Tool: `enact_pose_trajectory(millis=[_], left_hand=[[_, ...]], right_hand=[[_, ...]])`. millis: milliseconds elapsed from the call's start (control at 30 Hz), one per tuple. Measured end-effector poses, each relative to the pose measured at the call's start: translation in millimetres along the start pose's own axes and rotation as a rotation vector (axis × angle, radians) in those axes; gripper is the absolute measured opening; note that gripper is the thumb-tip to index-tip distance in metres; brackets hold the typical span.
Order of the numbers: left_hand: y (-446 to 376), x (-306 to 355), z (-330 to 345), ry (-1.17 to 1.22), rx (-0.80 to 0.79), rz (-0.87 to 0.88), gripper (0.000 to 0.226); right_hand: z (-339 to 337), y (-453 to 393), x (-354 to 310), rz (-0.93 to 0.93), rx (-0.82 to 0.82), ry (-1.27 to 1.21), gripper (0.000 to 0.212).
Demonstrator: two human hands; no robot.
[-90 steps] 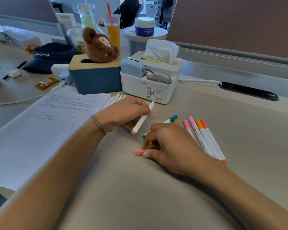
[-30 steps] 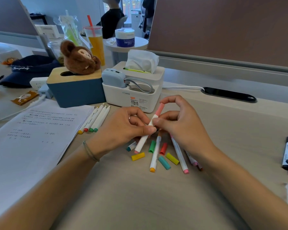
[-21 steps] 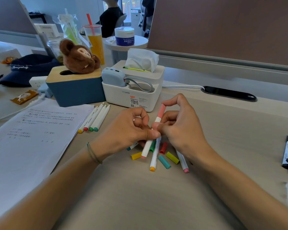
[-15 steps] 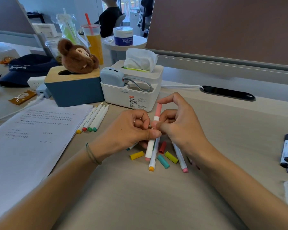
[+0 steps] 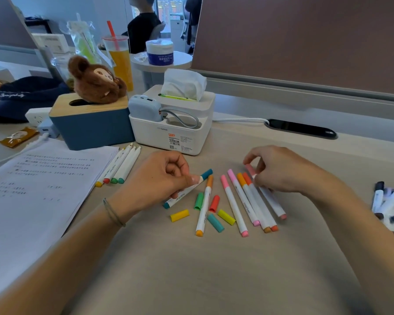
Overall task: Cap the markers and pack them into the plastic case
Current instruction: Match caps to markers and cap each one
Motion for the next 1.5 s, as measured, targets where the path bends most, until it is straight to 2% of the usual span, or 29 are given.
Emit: enact_pose_trajectory(millis=[300, 367, 500, 700, 867, 1067, 1300, 1400, 1500], left_hand=[[0, -8, -1, -0.195, 0.020, -0.012, 0.010], [-2, -11, -4, -0.289, 0.060, -0.027, 0.010], [-5, -20, -11, -0.445, 0.173, -0.100, 0.014], [-8, -39, -32, -0.697, 0.397, -0.221, 0.012], [-12, -52, -46, -0.788, 0.410, -0.291, 0.019], [-17, -54, -45, -0.820, 0.383, -0.352, 0.027], [-15, -44, -41, -0.844, 0.355, -0.310, 0.013], [-12, -41, -40, -0.711, 0.295, -0.294, 0.014], [-13, -36, -40, -0.358, 0.134, -0.295, 0.021]], right_hand=[[8, -4, 1, 0.060, -0.014, 0.012, 0.023], [10, -3, -5, 0.017, 0.060, 0.036, 0.024], [18, 6, -29, -0.155, 0.199, -0.109, 0.027], [45, 17, -56, -0.277, 0.144, -0.195, 0.027], [56, 21, -64, -0.326, 0.078, -0.226, 0.024], [56, 24, -68, -0.354, 0.055, -0.210, 0.020], [48, 19, -64, -0.362, 0.082, -0.218, 0.021], [45, 18, -62, -0.356, 0.068, -0.223, 0.023], [42, 18, -60, -0.347, 0.027, -0.201, 0.023]])
Point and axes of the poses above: each hand's wrist, its own y-axis away from the middle knuckle, its own z-axis out of the palm, x = y × z, the point moved 1 cm from there along -y, towards the middle knuckle, and after that the axes turned 13 degrees about -y, right-handed, at the moved point
